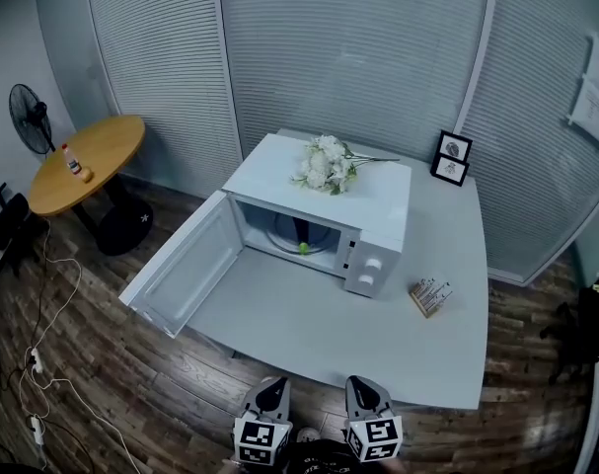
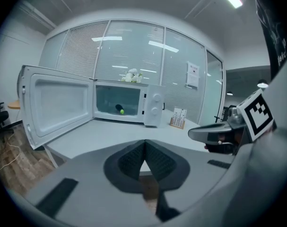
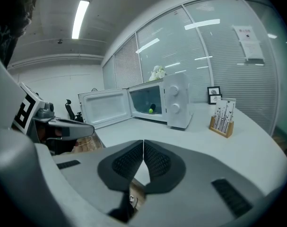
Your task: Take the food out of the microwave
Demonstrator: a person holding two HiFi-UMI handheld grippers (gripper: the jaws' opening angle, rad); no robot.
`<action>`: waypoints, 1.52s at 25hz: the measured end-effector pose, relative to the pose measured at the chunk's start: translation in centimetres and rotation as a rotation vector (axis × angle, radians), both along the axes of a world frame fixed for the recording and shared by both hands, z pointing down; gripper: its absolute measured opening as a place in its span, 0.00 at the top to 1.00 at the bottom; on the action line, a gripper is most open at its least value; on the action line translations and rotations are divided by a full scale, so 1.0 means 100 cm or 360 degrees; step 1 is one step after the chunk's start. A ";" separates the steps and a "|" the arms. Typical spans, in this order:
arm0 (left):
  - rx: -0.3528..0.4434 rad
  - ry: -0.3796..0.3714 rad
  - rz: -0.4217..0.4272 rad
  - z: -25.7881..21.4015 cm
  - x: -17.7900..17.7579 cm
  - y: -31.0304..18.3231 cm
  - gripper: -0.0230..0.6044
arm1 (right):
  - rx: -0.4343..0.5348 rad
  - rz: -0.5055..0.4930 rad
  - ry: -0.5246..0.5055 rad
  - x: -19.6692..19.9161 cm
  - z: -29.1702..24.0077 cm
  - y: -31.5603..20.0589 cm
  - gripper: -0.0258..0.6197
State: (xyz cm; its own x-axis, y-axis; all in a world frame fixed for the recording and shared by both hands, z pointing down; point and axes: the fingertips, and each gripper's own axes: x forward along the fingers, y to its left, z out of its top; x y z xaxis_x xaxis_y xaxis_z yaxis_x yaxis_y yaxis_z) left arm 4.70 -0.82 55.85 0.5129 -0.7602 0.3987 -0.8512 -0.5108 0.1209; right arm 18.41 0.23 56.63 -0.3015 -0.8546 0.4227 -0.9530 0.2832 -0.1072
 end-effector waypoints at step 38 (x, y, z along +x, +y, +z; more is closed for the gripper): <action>0.0050 0.0022 0.0338 -0.001 -0.054 -0.212 0.95 | 0.0017 0.0397 -0.0020 -0.051 -0.009 -0.190 0.95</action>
